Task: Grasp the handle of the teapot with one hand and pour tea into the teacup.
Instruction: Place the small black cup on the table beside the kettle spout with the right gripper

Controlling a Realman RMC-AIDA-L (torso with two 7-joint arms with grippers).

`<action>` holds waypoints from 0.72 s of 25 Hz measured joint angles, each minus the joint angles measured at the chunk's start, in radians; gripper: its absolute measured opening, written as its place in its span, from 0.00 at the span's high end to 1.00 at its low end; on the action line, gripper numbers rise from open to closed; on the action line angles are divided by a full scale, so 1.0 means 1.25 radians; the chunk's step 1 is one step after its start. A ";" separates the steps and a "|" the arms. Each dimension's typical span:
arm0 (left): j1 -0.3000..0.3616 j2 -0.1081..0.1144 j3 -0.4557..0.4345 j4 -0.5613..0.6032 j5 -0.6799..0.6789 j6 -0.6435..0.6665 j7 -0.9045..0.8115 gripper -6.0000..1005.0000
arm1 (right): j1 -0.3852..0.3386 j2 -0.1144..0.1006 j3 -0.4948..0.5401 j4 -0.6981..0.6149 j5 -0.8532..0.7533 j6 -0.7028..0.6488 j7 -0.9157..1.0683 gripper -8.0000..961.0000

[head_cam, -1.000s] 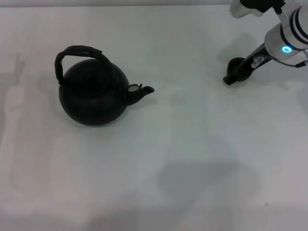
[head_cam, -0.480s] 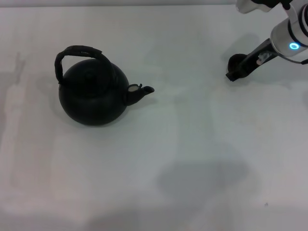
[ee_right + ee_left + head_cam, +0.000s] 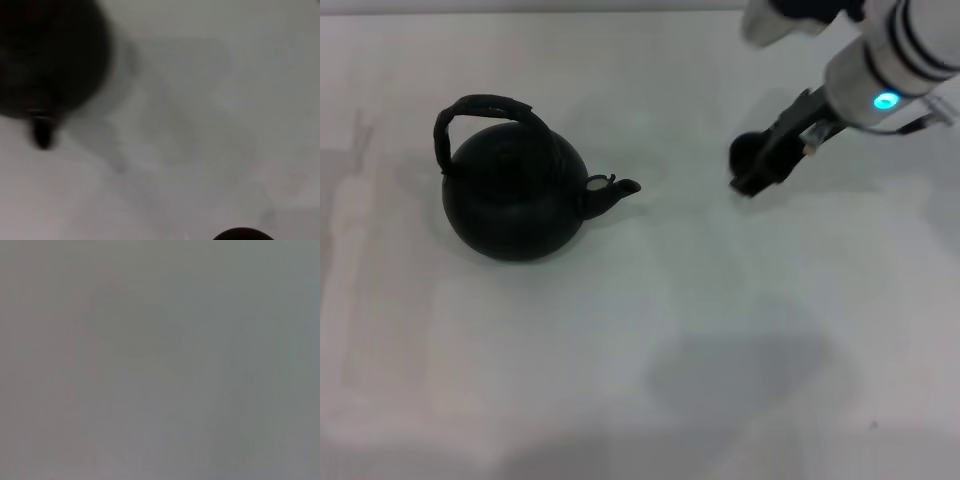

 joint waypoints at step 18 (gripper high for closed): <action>-0.027 0.000 -0.004 0.000 -0.004 -0.032 0.000 0.16 | 0.033 0.004 -0.235 0.004 0.081 -0.035 0.040 0.24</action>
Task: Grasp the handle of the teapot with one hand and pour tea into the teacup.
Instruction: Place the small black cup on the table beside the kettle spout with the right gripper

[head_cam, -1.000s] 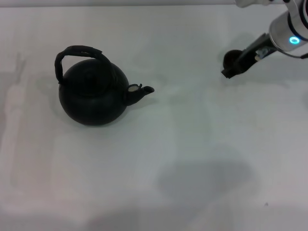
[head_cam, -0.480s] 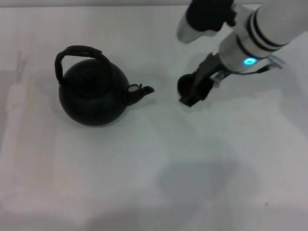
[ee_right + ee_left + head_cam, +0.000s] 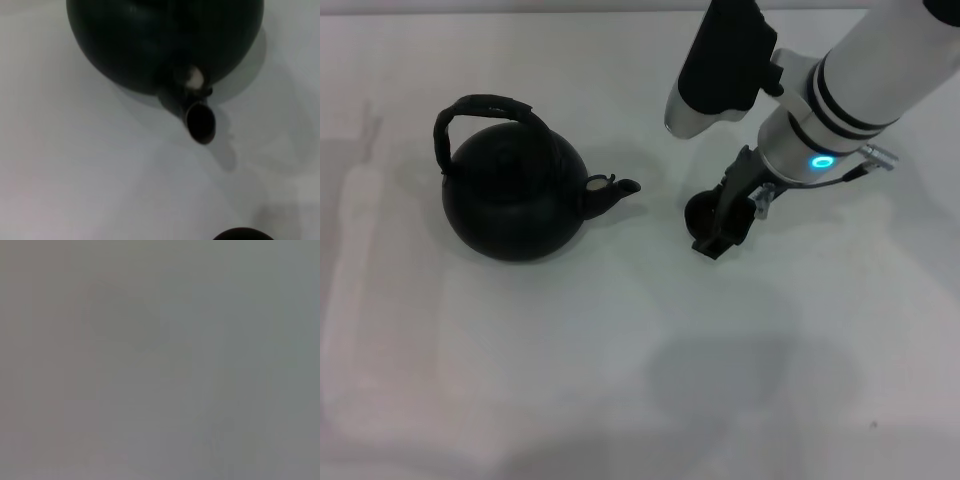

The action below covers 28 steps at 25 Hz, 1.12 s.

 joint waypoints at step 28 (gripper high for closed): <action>-0.021 0.003 -0.002 -0.007 -0.003 0.000 0.005 0.16 | 0.005 0.001 -0.035 0.031 0.015 -0.035 0.008 0.23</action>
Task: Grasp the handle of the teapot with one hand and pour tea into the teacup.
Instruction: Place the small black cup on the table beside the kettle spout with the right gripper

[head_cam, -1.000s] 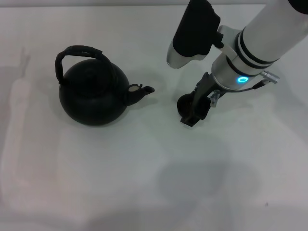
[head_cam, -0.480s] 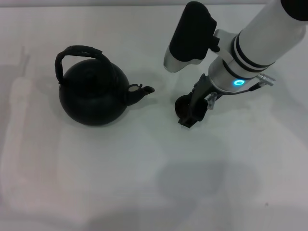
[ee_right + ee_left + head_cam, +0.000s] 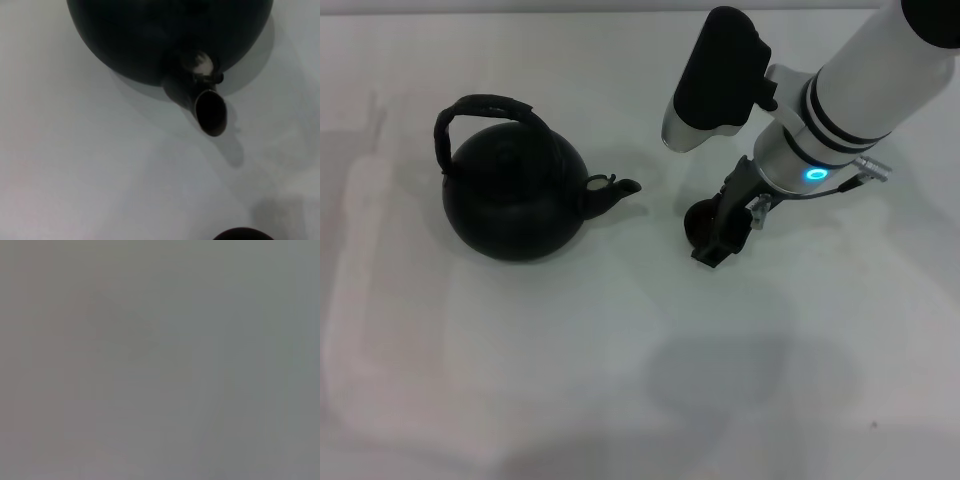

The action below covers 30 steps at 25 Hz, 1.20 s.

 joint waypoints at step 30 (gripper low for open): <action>-0.002 0.000 -0.001 0.004 0.000 0.000 0.000 0.16 | -0.002 0.000 -0.011 0.002 0.017 -0.017 -0.007 0.21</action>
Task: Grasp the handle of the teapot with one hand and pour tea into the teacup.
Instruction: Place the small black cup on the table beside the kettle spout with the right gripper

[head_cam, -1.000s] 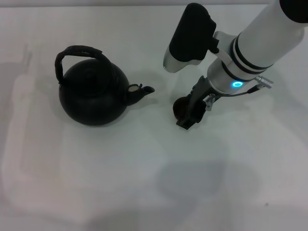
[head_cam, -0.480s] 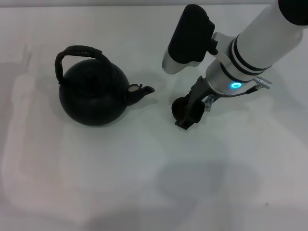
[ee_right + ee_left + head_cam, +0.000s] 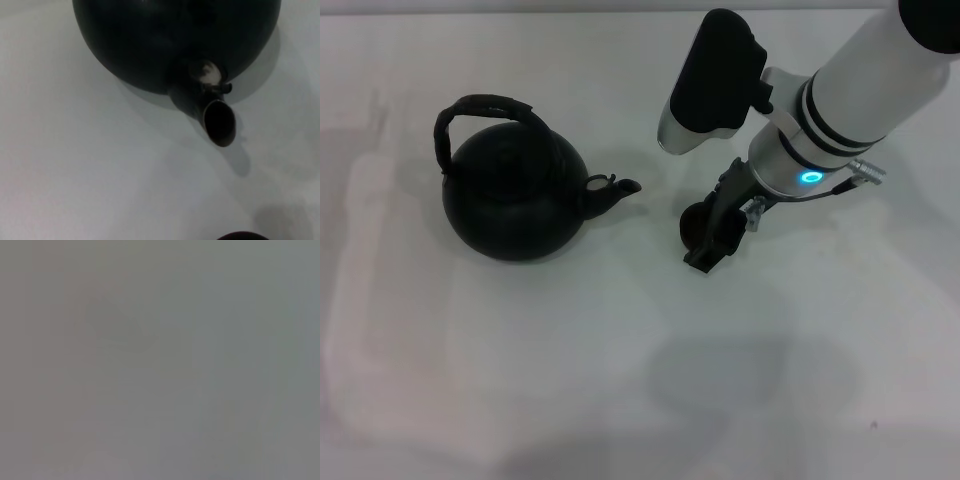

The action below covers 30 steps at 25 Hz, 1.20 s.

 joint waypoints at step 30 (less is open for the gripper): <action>0.000 0.000 0.000 -0.001 0.000 0.000 0.001 0.16 | -0.021 -0.001 0.025 -0.008 0.050 -0.060 -0.047 0.11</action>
